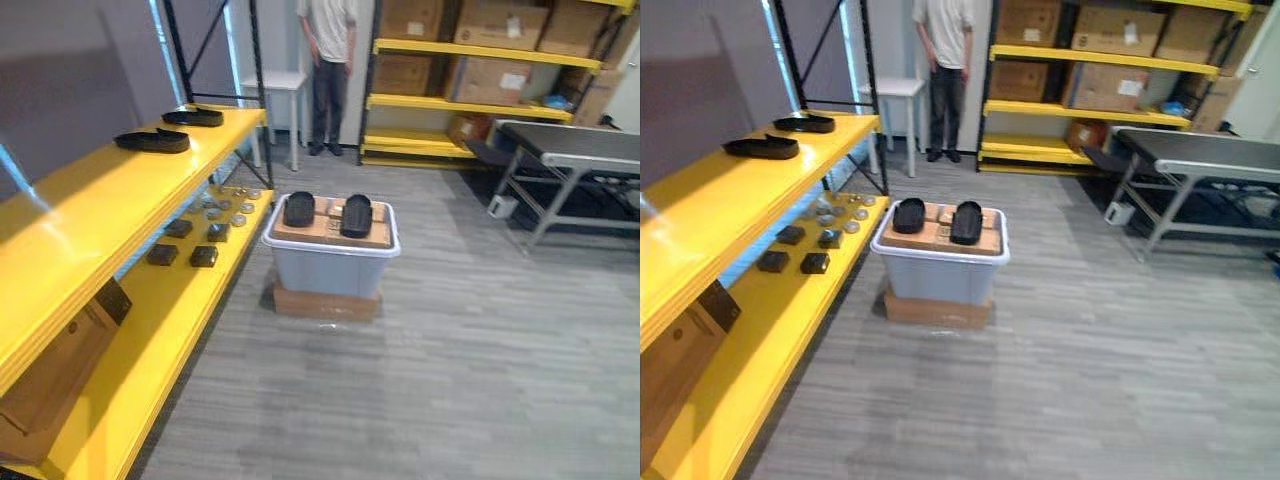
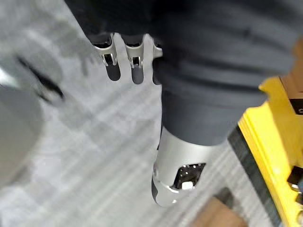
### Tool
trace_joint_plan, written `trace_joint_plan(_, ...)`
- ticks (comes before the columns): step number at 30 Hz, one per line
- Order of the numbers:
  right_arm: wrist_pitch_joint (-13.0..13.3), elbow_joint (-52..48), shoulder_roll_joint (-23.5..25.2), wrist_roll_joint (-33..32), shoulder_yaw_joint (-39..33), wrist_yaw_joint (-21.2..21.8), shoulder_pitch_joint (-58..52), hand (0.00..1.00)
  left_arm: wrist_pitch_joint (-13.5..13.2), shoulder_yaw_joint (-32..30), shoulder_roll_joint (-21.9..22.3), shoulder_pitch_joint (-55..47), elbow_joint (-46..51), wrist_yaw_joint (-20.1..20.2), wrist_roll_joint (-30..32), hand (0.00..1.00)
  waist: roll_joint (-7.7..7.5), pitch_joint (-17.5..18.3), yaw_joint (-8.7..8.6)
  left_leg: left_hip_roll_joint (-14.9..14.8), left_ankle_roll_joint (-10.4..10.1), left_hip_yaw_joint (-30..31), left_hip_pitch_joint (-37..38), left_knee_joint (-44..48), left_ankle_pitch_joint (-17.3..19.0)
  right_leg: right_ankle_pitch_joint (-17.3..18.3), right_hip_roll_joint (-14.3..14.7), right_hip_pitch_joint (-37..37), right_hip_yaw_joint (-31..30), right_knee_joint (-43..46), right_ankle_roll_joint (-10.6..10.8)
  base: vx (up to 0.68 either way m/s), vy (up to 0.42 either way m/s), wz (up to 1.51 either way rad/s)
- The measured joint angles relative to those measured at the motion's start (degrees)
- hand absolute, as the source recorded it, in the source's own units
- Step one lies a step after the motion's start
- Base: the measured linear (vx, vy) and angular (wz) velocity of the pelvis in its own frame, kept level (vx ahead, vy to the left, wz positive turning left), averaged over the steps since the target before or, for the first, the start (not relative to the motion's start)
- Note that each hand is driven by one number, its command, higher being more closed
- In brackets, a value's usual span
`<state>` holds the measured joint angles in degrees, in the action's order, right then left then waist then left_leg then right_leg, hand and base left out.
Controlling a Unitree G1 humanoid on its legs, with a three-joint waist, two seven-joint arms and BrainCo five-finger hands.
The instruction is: Walk over and take plastic housings, then place them on the shelf
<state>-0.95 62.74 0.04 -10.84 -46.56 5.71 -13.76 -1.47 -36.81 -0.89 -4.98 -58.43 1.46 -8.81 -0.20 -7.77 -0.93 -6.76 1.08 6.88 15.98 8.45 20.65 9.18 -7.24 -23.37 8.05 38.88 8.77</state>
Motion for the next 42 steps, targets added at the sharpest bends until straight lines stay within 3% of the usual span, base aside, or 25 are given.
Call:
trace_joint_plan(1, 0.0, 0.0, -0.2, -0.1, 0.1, 0.0, -1.1, 0.0, 0.0, -0.1, -0.3, 0.2, -0.2, -0.1, 0.0, 0.0, -0.1, 0.0, -0.37, -1.4, -0.4, 0.9, 2.7, -1.9, 1.5, -5.2, 0.0, -0.1, -0.2, -11.3, -0.6, 0.68, -0.471, 0.7)
trace_joint_plan(2, 0.0, 0.0, -0.6, -0.1, 0.2, -0.1, -1.3, 0.0, 0.0, -0.3, 0.1, 0.3, -0.3, -0.3, 0.1, 0.0, 0.67, 0.2, -0.53, -2.8, -0.1, 1.0, 4.1, -2.6, 1.7, -7.1, 0.9, 0.2, 0.6, -10.3, -3.6, 0.6, -0.411, 0.37)
trace_joint_plan(3, 0.0, -0.3, -0.7, -0.1, 0.1, -0.1, -1.2, 0.0, 0.0, -0.4, 0.9, 0.3, -0.8, -0.3, 0.1, 0.0, 1.45, 0.4, -0.15, -3.8, -1.3, 0.3, 4.5, -2.0, 0.6, -5.0, 2.0, 0.2, 0.7, -8.7, -6.3, 0.73, -0.424, 0.0)
trace_joint_plan(4, 0.1, -1.3, -1.3, -0.5, -0.2, 0.0, -1.0, 0.0, 0.1, -0.5, 2.4, 0.4, -0.7, -0.1, 0.4, 0.0, 2.18, 0.6, 0.11, -4.2, -2.9, -0.5, 2.0, 6.5, -4.1, 0.5, 3.6, 1.3, 0.3, -5.6, -7.9, 0.69, -0.385, -0.1)
trace_joint_plan(5, 0.1, -1.3, -1.4, -0.7, -0.5, 0.0, -1.1, 0.0, 0.0, -0.6, 2.7, 0.3, -0.7, -0.1, 0.6, 0.0, 2.49, 0.7, 0.11, -4.9, -4.4, -0.3, 0.7, 11.2, -5.3, 1.8, 4.3, 2.6, 0.9, -5.7, -8.8, 0.77, -0.395, -0.05)
trace_joint_plan(8, -0.2, -2.9, -0.2, -2.3, -0.7, 0.1, -2.3, 0.0, 0.1, -3.1, 3.4, 0.0, 1.1, 0.2, 0.5, 0.0, 4.65, 0.2, -1.0, -6.6, -13.7, 3.4, -10.5, 40.8, -16.6, 6.0, 8.1, 11.5, 3.5, -8.8, -12.2, 0.58, -0.247, 0.17)
trace_joint_plan(10, -0.3, -2.8, 0.8, -2.5, -0.7, 0.0, -2.4, 0.0, 0.1, -3.2, 2.1, -2.1, 2.2, 0.1, 0.3, 0.0, 4.34, -0.3, -0.14, -6.9, -11.9, 0.1, -20.9, 62.1, -16.4, 6.9, 11.1, 22.4, 2.4, -16.3, -13.8, 0.59, -0.11, -0.28)
trace_joint_plan(11, -0.3, -2.4, 1.0, -2.6, -0.8, -0.1, -2.3, 0.0, 0.2, -2.9, 1.7, -2.6, 2.1, 0.1, 0.0, 0.0, 3.84, -0.6, 0.06, -6.9, -9.6, -1.7, -22.9, 63.9, -15.3, 6.8, 11.1, 25.1, 1.8, -18.5, -13.8, 0.64, -0.058, -0.41)
trace_joint_plan(12, -0.4, -1.1, 0.7, -2.9, -1.2, -0.2, -1.9, 0.0, 0.3, -2.1, 1.1, -3.9, 2.0, 0.2, 0.0, 0.0, 2.9, -0.6, 0.94, -7.1, -5.1, -5.9, -27.0, 63.9, -12.7, 6.8, 10.4, 29.7, -0.1, -22.4, -13.7, 0.53, -0.024, -0.43)
trace_joint_plan(14, -0.4, -1.2, 0.6, -3.1, -1.7, -0.4, -1.8, 0.0, 0.4, -0.7, 1.0, -4.6, 2.0, 0.2, -0.2, 0.0, 2.28, -0.6, 1.84, -7.1, -4.0, -9.6, -34.0, 57.6, -9.7, 6.6, 8.8, 35.3, -1.6, -27.8, -13.0, 0.55, 0.056, -0.42)
trace_joint_plan(16, -0.4, -1.2, -0.1, -3.2, -1.4, -0.6, -1.7, 0.0, 0.5, 0.7, 1.2, -5.1, 1.9, 0.2, -0.6, 0.0, 1.98, -0.8, 1.99, -5.0, -4.4, -13.0, -37.8, 40.8, -8.4, 7.4, 6.7, 39.6, -2.9, -30.7, -11.0, 0.59, 0.158, -0.23)
trace_joint_plan(17, -0.4, -1.3, -0.4, -3.2, -1.4, -0.7, -1.6, 0.0, 0.5, 1.8, 1.4, -5.5, 1.7, 0.2, -0.7, 0.0, 2.24, -0.8, 1.71, -2.8, -3.0, -14.1, -37.8, 24.9, -11.1, 8.2, 6.0, 41.8, -3.9, -30.7, -10.1, 0.6, 0.24, -0.17)
trace_joint_plan(18, -0.4, -0.2, 1.3, -3.2, -4.3, -1.2, -0.6, 0.0, 0.6, 2.9, 0.1, -5.7, 0.5, 0.2, -0.7, 0.0, -0.36, -0.6, 2.0, 0.8, -1.4, -13.9, -34.4, 21.2, -13.4, 7.7, 3.6, 43.4, -6.8, -30.5, -10.8, 0.61, 0.221, 0.05)
trace_joint_plan(21, -0.3, -0.3, 2.8, -3.3, -3.9, -1.2, 0.6, 0.0, -0.1, 5.1, -0.6, -3.8, -0.4, 0.6, -0.7, 0.0, -1.58, 0.8, 1.17, 2.5, 0.1, -12.6, -31.5, 15.9, -14.4, -3.3, 4.6, 40.5, -16.0, -26.0, -10.3, 0.67, 0.215, 0.37)
trace_joint_plan(22, -0.2, -0.4, 2.8, -3.2, -3.8, -1.2, 0.6, 0.0, 0.0, 5.1, -0.9, -4.1, -0.8, 0.5, -0.7, 0.0, -1.71, 0.8, 1.36, 2.9, 0.2, -13.2, -30.1, 14.9, -14.4, -4.3, 4.4, 39.9, -17.8, -23.8, -9.5, 0.69, 0.211, 0.0)
trace_joint_plan(23, -0.1, -0.5, 2.2, -2.8, -2.5, -1.3, 0.6, 0.0, 0.1, 5.1, -1.2, -4.7, -1.3, 0.6, -0.7, 0.0, -2.57, 1.2, 1.93, 3.9, 0.8, -14.5, -26.4, 12.0, -13.9, -6.6, 4.1, 37.8, -20.0, -17.0, -6.1, 0.52, 0.128, -0.2)
trace_joint_plan(24, 0.0, -0.8, 1.3, -2.6, 0.5, -1.4, 1.0, 0.0, 0.1, 5.7, -1.1, -5.0, -1.3, 0.5, -0.7, 0.0, -2.54, 1.1, 1.95, 4.4, 1.0, -14.9, -23.5, 9.7, -13.4, -9.5, 4.3, 34.6, -20.2, -9.3, 2.5, 0.55, 0.096, -0.24)
trace_joint_plan(25, 0.2, -1.1, 0.6, -1.0, 4.9, -1.3, 2.3, 0.0, 0.1, 7.5, -1.5, -5.0, -1.3, 0.4, -0.6, 0.0, -2.05, 0.6, 1.52, 4.8, 1.3, -14.8, -19.5, 6.6, -12.9, -10.6, 4.8, 27.5, -19.9, 5.0, 7.3, 0.41, 0.056, -0.14)
trace_joint_plan(27, 0.2, -1.5, 0.5, 0.3, 8.5, -1.3, 3.0, 0.0, 0.1, 8.7, -2.1, -4.5, -1.2, 0.2, -0.5, 0.0, -1.94, 0.4, 1.6, 4.8, 1.3, -15.1, -16.7, 4.9, -12.9, -8.0, 4.6, 21.7, -17.2, 14.2, 6.8, 0.36, 0.004, 0.01)
trace_joint_plan(28, 0.2, -2.1, 0.3, 1.5, 12.6, -1.3, 3.3, 0.0, -0.1, 10.8, -2.7, -3.8, -1.1, 0.1, -0.5, 0.0, -1.54, 0.0, 1.72, 4.5, 1.2, -15.0, -11.9, 2.2, -13.0, -4.2, 2.6, 18.3, -12.4, 17.3, 4.6, 0.34, -0.04, 0.14)
trace_joint_plan(30, 0.6, -3.8, 0.1, 1.8, 15.0, -2.0, 3.3, 0.0, -0.1, 12.0, -3.0, -3.8, -0.9, 0.2, -0.5, 0.0, -1.26, 0.1, 1.39, 4.0, 1.2, -14.7, -8.4, 0.3, -13.0, 1.0, -0.2, 16.2, -7.5, 12.1, 0.1, 0.33, -0.077, 0.21)
trace_joint_plan(31, 1.1, -5.9, -0.5, 2.0, 17.7, -2.6, 3.5, 0.0, -0.6, 12.8, -3.2, -3.7, -0.6, 0.1, -0.5, 0.0, -1.49, 0.3, 1.28, 3.5, 0.1, -14.5, -7.4, -0.5, -12.7, 1.5, -1.7, 14.6, -5.5, -0.9, -0.9, 0.31, -0.125, 0.19)
trace_joint_plan(33, 1.8, -9.3, -0.8, 2.2, 20.2, -3.4, 3.3, 0.0, -0.4, 13.2, -3.8, -3.5, -1.4, 0.0, -0.3, 0.0, -2.6, 1.0, 0.89, 3.8, -2.3, -13.1, -7.4, -0.8, -11.2, -1.7, -1.4, 15.1, -7.0, -14.3, -3.0, 0.33, -0.212, 0.13)
trace_joint_plan(37, 2.3, -19.6, -2.3, 4.0, 23.5, -4.8, 2.1, 0.0, -0.2, 15.5, -2.8, -4.2, -3.1, -0.1, 1.3, 0.0, 0.71, 2.1, 0.41, 0.2, -3.0, -13.1, -8.2, -1.9, -11.5, -2.5, 2.7, 18.2, -7.4, -24.0, -5.0, 0.22, -0.194, -0.14)
trace_joint_plan(42, 2.9, -43.1, -2.5, 12.1, 30.0, -5.2, -7.1, 0.0, -0.7, 18.4, -3.3, -4.2, -2.7, -0.1, 3.5, 0.0, 1.01, 2.6, 0.18, -0.8, -4.0, -13.1, -7.8, -2.4, -12.1, -6.3, 4.3, 21.3, -9.2, -32.5, -5.4, 0.1, -0.035, -0.29)
